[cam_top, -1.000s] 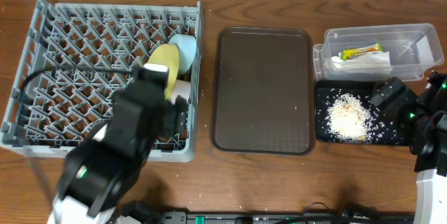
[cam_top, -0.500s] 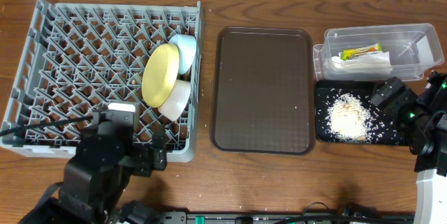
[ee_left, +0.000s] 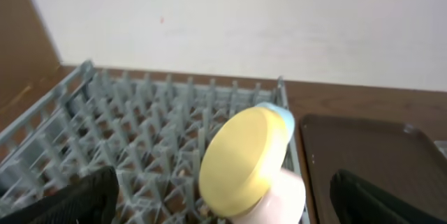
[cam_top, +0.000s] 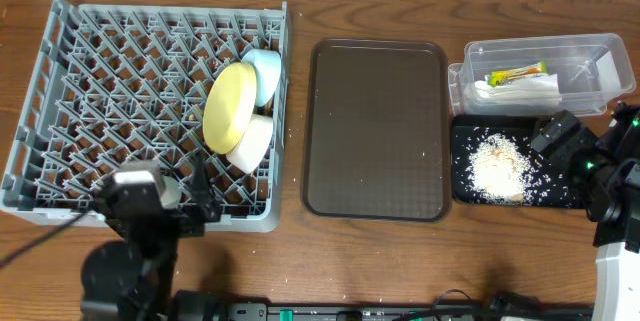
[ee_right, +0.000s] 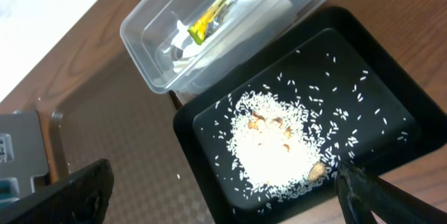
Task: Sort waste into correct bins and load items into the dishwasher
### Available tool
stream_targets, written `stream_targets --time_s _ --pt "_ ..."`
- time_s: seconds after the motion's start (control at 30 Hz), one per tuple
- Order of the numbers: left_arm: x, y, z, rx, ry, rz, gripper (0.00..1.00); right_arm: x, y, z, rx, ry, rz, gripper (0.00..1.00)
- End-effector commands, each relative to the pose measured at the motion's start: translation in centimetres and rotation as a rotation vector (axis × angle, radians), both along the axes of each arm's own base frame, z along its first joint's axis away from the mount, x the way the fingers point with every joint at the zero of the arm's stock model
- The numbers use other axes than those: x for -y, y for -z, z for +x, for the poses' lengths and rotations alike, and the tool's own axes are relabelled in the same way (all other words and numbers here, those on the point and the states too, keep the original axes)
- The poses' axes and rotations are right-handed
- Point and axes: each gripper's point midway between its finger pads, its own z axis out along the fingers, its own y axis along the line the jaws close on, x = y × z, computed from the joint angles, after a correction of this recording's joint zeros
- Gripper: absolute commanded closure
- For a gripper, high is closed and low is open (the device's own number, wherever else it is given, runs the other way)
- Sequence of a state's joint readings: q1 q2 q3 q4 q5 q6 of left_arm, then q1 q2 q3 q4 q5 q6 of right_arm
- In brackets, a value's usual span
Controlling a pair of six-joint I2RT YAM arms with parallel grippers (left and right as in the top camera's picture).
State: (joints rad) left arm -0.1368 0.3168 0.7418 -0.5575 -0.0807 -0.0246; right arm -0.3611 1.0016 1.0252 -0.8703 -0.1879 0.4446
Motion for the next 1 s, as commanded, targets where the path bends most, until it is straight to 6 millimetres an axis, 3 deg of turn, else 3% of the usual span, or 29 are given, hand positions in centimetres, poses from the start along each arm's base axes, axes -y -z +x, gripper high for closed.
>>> stream_targets --time_s 0.0,0.4,0.63,0.97 --pt "1.6 2.5 -0.3 0.056 0.113 0.054 0.02 0.2 0.0 0.0 0.001 0.017 0.004 0.01" --pt "2.3 11.3 2.2 0.103 0.136 0.047 0.02 0.2 0.0 0.0 0.001 0.017 0.004 0.01" --pt "2.5 14.5 3.7 0.132 0.133 0.046 0.02 0.2 0.0 0.0 0.001 0.017 0.004 0.01" --pt "2.5 16.2 3.5 0.065 0.136 0.049 0.02 0.2 0.1 -0.1 -0.005 0.017 0.006 0.01"
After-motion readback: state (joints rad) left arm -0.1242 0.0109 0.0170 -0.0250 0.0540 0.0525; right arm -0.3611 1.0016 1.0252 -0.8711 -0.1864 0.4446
